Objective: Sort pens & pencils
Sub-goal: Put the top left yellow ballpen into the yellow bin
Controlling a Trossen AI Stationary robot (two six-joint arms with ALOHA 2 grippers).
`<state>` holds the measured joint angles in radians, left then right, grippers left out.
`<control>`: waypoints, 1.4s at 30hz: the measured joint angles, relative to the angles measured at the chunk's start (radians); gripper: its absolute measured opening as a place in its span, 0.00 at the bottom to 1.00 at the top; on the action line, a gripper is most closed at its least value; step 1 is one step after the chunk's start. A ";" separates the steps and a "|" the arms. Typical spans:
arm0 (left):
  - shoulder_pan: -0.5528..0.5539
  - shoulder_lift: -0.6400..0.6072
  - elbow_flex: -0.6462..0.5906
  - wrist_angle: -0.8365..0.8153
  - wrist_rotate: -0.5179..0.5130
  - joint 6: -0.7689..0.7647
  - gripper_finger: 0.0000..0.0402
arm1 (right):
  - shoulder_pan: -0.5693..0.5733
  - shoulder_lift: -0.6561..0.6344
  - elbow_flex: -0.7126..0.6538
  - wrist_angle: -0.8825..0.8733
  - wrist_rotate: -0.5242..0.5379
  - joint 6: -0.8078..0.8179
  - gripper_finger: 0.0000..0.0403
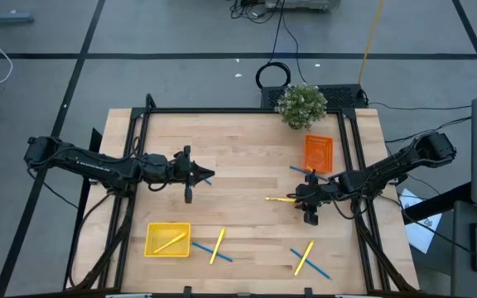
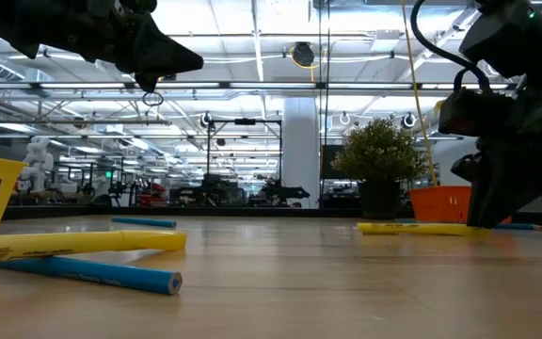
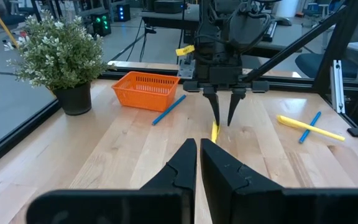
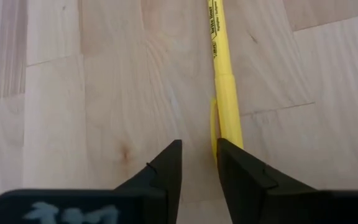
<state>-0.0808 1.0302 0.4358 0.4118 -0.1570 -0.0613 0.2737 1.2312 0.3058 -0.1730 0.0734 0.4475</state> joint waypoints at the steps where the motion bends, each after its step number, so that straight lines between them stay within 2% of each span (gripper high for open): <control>1: 0.000 0.000 0.000 0.000 0.000 0.000 0.07 | 0.000 0.000 0.000 0.000 0.000 0.006 0.23; 15: 0.000 0.000 0.000 -0.006 0.000 -0.004 0.07 | 0.000 0.029 0.003 0.005 0.015 0.029 0.20; 18: 0.000 0.000 0.000 -0.006 0.000 -0.005 0.07 | 0.000 0.030 0.003 0.003 0.029 0.018 0.15; 23: 0.000 0.000 0.000 -0.006 0.000 -0.005 0.07 | -0.001 0.031 0.003 -0.001 0.038 -0.001 0.02; 29: 0.000 0.000 0.000 -0.005 0.000 -0.005 0.07 | 0.001 0.031 0.003 0.004 0.093 0.029 0.00; 35: 0.000 0.000 0.000 -0.001 0.000 -0.001 0.07 | 0.000 -0.022 -0.005 0.064 0.107 0.038 0.00; 42: 0.000 0.000 0.000 -0.001 0.000 -0.001 0.07 | 0.000 -0.150 -0.009 0.088 0.123 0.005 0.00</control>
<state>-0.0807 1.0302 0.4358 0.4110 -0.1566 -0.0624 0.2737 1.0811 0.2967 -0.0850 0.1964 0.4530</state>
